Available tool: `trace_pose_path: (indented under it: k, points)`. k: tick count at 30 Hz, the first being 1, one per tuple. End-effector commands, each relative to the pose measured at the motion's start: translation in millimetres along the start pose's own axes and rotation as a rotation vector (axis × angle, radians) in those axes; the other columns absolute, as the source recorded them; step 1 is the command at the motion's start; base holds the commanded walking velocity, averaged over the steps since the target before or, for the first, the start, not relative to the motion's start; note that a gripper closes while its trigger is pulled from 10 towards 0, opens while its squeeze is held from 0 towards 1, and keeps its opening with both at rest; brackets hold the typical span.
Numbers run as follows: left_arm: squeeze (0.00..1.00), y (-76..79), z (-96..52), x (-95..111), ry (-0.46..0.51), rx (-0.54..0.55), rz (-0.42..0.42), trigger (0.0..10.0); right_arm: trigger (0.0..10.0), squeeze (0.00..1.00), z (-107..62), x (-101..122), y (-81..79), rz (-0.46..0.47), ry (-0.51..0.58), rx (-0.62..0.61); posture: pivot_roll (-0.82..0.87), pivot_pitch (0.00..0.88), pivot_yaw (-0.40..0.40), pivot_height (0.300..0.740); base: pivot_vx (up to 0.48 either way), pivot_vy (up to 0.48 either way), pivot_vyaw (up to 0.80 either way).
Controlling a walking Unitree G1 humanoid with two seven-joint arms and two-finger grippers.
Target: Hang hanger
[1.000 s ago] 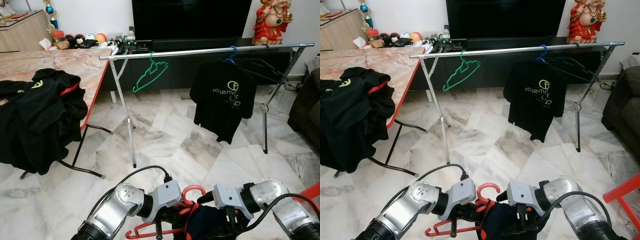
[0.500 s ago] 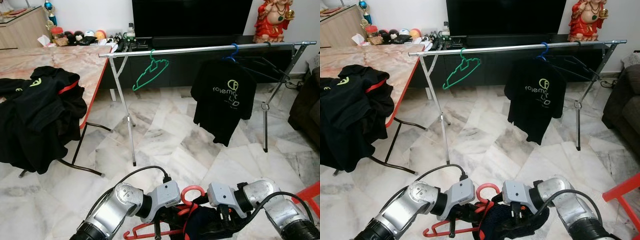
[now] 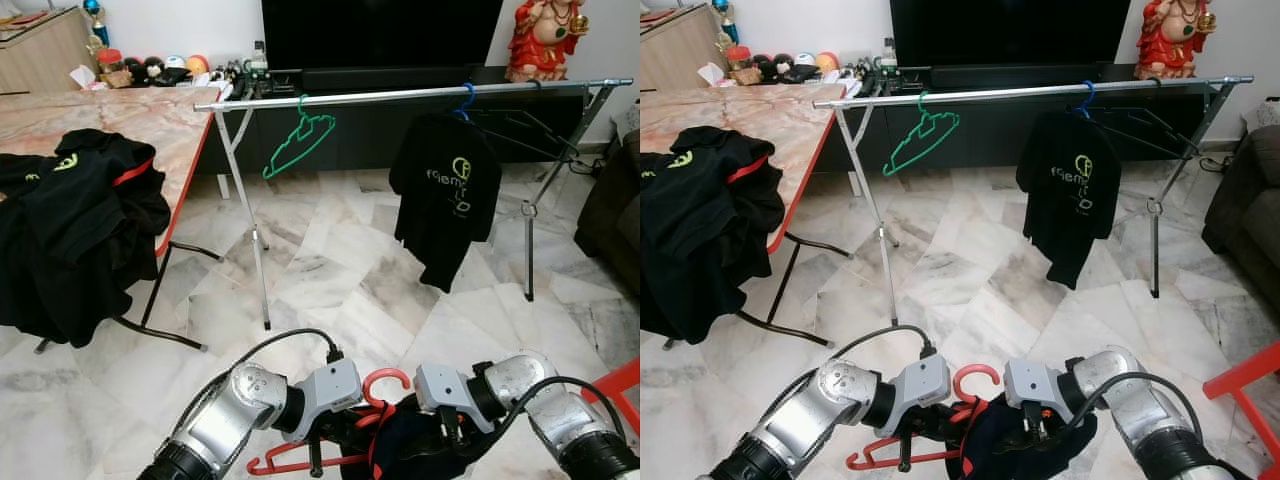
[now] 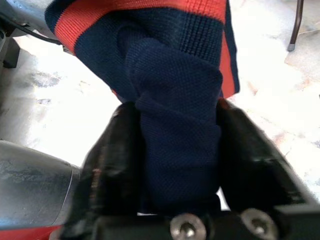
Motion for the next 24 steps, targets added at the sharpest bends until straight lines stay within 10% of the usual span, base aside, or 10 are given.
trace_pose_path:
  k: [1,24]
  points:
    - [0.00,-3.4,-1.8,15,0.035,0.003,0.056,10.0,0.0,0.00,1.6,2,0.7,-0.013,-0.002,0.015,0.00,0.080,0.020,0.740,0.000,0.000,0.00]
    - [0.00,-8.4,-5.4,13,0.010,0.008,0.097,10.0,0.0,0.00,5.3,-12,-1.8,-0.025,-0.088,0.030,-0.01,0.063,0.042,0.740,0.000,0.000,0.00]
Point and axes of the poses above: a point about 5 cm out from each wrist's last joint towards the gripper, its own z axis pointing out of the wrist towards the gripper, its own x axis along the axis of the wrist's last joint, y = z × x, the point moved 5 cm from there along z, pointing out of the wrist towards the gripper, and after that the axes turned 3 degrees about -z, right-handed, at the moved point
